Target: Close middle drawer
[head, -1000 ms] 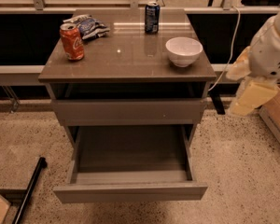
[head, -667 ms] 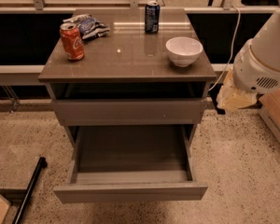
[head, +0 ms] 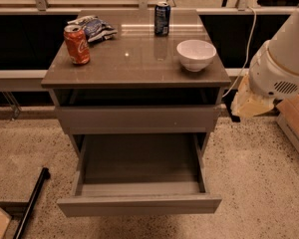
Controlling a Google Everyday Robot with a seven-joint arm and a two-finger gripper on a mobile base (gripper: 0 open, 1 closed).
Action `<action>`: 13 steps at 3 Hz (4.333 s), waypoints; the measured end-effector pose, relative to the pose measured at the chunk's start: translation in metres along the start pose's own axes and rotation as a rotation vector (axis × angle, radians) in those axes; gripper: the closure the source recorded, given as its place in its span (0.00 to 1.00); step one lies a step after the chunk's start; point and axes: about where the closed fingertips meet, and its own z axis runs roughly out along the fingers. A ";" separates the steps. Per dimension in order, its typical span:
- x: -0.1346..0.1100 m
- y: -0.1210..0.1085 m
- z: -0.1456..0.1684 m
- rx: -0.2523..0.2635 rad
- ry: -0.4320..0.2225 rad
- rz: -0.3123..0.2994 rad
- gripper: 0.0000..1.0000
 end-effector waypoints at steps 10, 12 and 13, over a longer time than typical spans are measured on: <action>0.019 0.139 0.468 -0.604 -0.309 0.452 1.00; 0.013 0.129 0.492 -0.621 -0.336 0.471 1.00; 0.013 0.129 0.492 -0.621 -0.336 0.470 1.00</action>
Offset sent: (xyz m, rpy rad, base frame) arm 0.0076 0.0787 -0.1815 0.4748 0.2024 -0.0869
